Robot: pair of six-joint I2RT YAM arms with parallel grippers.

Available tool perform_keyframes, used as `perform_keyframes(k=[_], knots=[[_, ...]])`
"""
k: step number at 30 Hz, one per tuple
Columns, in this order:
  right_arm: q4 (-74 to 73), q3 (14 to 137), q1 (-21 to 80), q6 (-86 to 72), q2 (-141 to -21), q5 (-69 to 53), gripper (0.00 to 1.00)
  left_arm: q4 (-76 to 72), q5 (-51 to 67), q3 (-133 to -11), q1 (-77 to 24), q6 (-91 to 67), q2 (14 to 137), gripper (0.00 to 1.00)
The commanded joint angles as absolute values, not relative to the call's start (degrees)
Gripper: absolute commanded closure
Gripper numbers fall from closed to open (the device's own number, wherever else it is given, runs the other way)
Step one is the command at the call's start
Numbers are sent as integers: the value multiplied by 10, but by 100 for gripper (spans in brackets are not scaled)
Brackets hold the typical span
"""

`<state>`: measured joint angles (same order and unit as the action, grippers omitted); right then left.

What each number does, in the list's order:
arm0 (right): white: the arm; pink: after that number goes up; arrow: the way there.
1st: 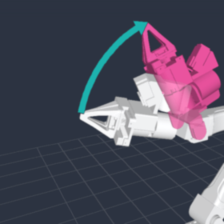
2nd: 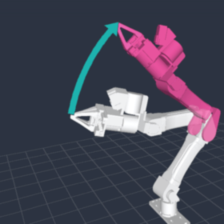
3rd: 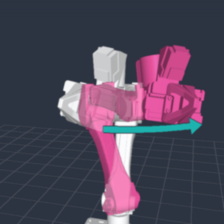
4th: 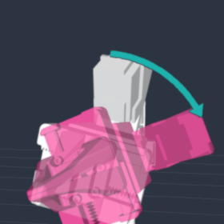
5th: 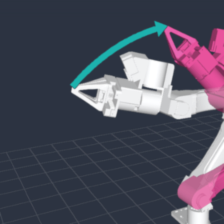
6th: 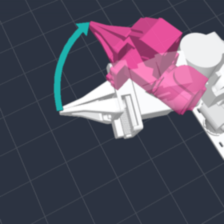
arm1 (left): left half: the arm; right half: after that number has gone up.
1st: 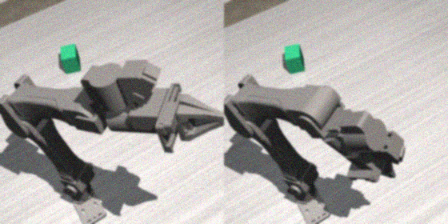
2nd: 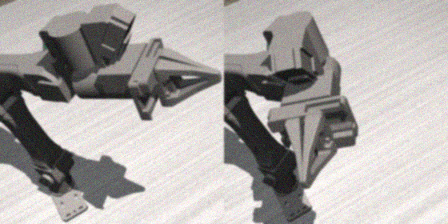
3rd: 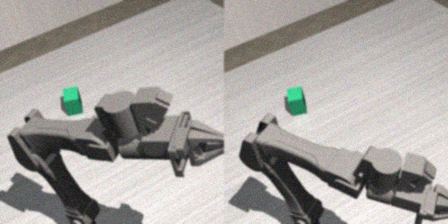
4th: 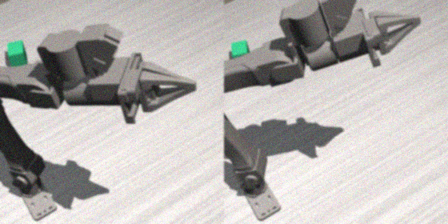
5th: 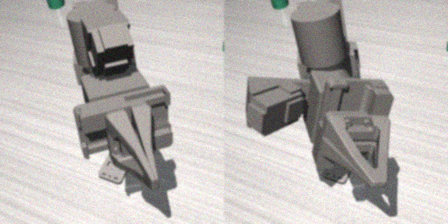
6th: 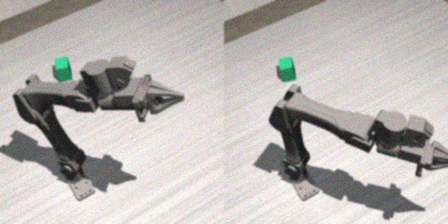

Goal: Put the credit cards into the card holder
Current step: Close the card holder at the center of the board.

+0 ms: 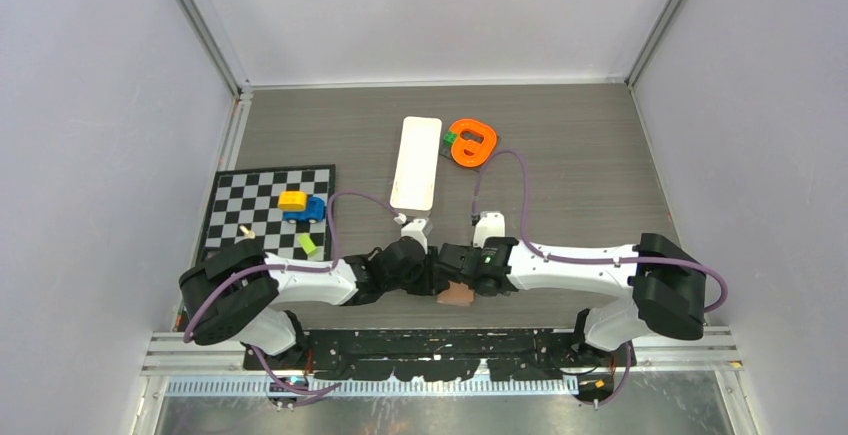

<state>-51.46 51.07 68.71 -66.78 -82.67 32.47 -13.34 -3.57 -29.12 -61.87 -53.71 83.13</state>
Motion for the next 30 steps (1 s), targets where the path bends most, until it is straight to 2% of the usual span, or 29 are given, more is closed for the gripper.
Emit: perform_keyframes(k=[1, 5, 8, 15, 30], knots=[[-484, 494, 680, -684, -814, 340, 80, -110, -40, -292, -622, -533, 842, 64], [-459, 471, 671, -684, -798, 333, 80, -110, -40, -292, -622, -533, 841, 65], [-456, 462, 668, -688, -786, 334, 84, -110, -40, -291, -622, -533, 842, 65], [-423, 437, 667, -688, -736, 333, 99, -112, -37, -292, -622, -535, 847, 65], [-142, 263, 610, -587, -567, 193, 100, -116, -31, -293, -622, -535, 854, 65]])
